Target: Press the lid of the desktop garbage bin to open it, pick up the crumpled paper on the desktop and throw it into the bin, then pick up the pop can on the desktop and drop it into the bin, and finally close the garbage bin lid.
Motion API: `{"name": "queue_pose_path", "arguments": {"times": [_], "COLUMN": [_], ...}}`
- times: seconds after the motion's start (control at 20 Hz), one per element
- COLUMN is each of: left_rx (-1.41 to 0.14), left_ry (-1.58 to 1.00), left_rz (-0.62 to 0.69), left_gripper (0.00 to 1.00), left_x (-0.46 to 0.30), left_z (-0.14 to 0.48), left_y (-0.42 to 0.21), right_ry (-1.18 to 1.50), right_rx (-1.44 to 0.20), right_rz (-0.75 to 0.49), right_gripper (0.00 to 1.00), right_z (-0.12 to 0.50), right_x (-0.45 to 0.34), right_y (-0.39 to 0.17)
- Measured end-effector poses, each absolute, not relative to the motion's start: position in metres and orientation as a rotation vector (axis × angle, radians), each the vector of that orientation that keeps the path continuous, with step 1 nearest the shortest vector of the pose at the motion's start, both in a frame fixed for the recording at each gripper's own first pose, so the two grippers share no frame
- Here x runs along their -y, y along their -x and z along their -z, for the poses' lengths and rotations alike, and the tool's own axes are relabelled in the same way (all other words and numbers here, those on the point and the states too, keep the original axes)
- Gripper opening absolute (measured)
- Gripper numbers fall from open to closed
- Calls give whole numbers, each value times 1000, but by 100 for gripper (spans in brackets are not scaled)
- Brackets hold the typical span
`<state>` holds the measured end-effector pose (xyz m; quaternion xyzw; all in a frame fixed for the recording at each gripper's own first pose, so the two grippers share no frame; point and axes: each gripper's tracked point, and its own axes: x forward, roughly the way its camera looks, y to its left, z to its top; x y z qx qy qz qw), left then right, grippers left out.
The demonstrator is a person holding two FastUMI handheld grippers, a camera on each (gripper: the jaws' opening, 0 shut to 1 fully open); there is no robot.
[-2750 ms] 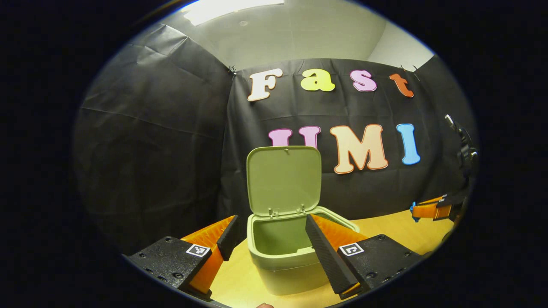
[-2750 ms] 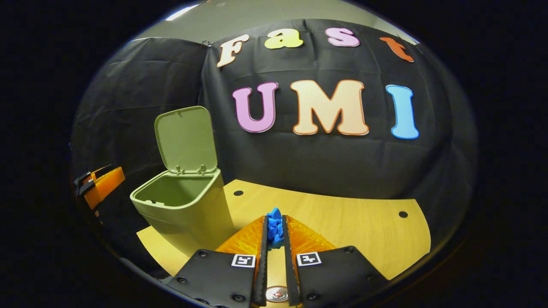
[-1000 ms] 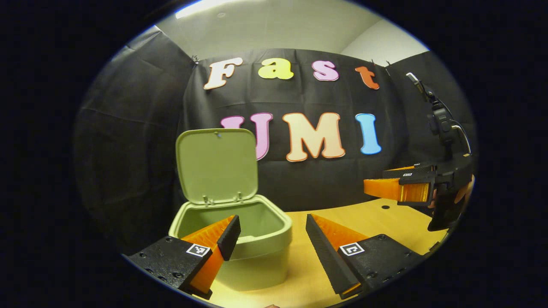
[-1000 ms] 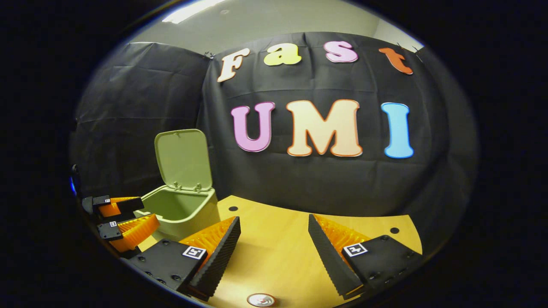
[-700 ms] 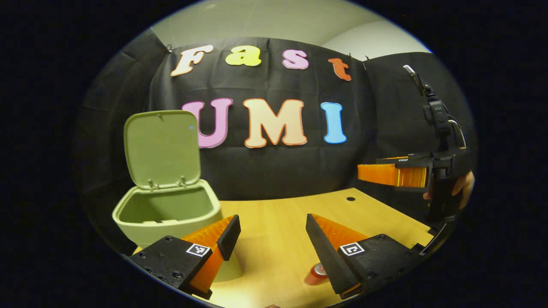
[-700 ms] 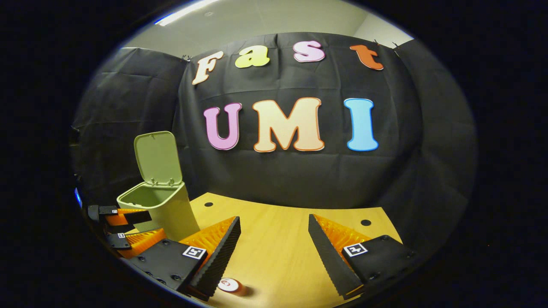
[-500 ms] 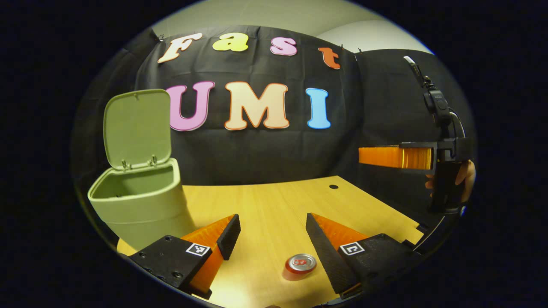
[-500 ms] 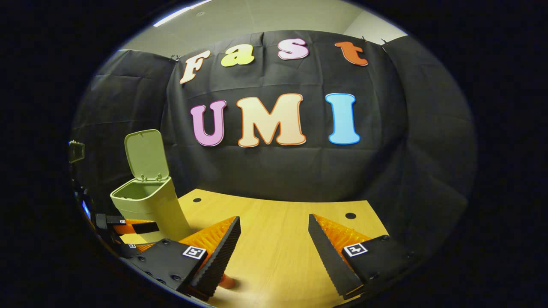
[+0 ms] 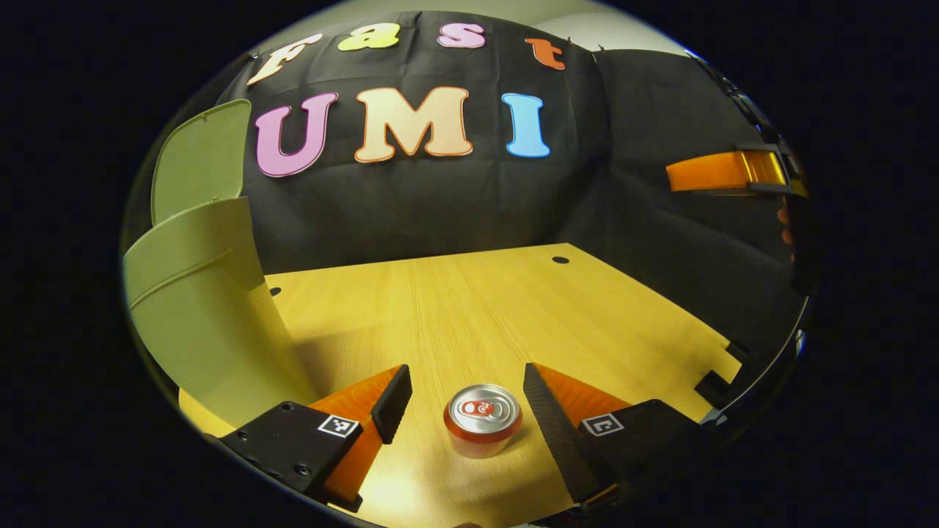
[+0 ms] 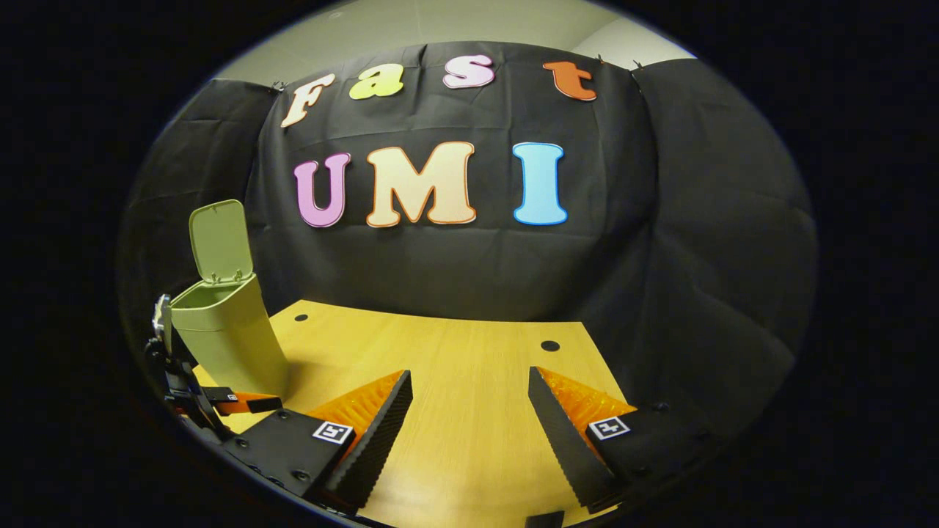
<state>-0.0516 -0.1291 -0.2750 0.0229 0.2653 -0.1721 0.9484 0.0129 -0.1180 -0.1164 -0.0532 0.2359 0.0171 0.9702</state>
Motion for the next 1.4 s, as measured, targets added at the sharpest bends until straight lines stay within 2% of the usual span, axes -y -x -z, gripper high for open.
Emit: {"name": "queue_pose_path", "arguments": {"times": [0.5,0.55,0.65,0.9,1.4], "left_rx": [-675,-657,-653,-574,-315], "left_ry": [-23,-24,-36,-43,-48], "left_rz": [330,332,352,318,256], "left_gripper": [94,80,76,76,75], "left_x": [135,139,139,122,79], "left_z": [343,344,337,289,154], "left_y": [62,59,61,23,-44], "right_ry": [173,179,193,156,93], "right_rx": [-531,-532,-529,-518,-540], "right_rz": [-43,-48,-59,-82,-172], "right_gripper": [100,100,100,99,100], "right_z": [132,132,133,138,166], "right_x": [131,129,126,111,59], "right_y": [4,6,8,5,7]}}
